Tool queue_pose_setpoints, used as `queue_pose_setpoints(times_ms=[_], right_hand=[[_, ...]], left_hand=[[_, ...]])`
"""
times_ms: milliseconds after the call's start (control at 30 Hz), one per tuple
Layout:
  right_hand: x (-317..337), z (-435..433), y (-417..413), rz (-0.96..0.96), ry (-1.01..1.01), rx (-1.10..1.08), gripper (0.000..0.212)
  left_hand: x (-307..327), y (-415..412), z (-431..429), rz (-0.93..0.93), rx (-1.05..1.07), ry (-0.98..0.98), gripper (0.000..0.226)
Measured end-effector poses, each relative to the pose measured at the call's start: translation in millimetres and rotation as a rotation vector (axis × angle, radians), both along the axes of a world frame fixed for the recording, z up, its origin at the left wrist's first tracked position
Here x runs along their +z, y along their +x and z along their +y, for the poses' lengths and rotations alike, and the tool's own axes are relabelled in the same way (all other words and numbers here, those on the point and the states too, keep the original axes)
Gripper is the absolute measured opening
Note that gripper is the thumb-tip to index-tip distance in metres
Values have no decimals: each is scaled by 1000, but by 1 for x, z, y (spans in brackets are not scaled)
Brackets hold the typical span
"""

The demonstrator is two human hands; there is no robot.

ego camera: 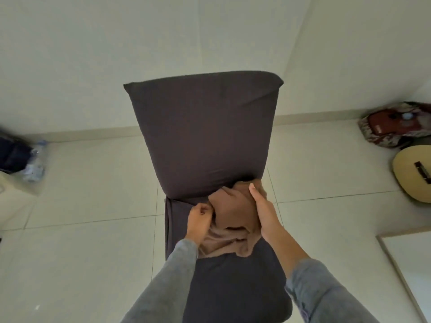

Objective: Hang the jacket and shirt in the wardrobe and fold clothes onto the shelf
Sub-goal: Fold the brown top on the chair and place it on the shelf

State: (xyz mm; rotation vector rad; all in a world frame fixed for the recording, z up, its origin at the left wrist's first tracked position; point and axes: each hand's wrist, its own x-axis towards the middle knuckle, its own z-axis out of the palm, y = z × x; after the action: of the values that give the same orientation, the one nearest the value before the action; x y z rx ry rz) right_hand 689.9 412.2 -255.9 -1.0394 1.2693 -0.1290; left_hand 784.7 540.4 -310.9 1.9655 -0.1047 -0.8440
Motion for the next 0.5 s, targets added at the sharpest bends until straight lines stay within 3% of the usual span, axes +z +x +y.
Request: queue_pose_setpoints(times_ms=[100,167,233,267,333,400,467,500], right_hand=[[43,0,-12,-73,-46,61,68],[76,1,-29,-115,-43,118,73],[111,0,-53,-168,-42,158,69],[126,2,-67,-202,-28,165,54],[153,1,-101,-288,7,160,31],[177,-2,-132,-416,-3,154,32],[193,-5,-154,-483,-56,154,50],[200,-6,-163,-491,-84,166,55]], left_hand=[[29,-5,-7,71,25,-24,16],[55,-15,-11,171,61,-103,31],[100,-51,-35,207,226,-207,37],[117,-70,-39,109,269,-297,37],[186,-110,-39,-95,132,-438,39],[216,-133,-23,173,-52,-515,48],[233,-137,-22,431,-171,-643,50],[240,-126,-30,398,-151,-639,43]])
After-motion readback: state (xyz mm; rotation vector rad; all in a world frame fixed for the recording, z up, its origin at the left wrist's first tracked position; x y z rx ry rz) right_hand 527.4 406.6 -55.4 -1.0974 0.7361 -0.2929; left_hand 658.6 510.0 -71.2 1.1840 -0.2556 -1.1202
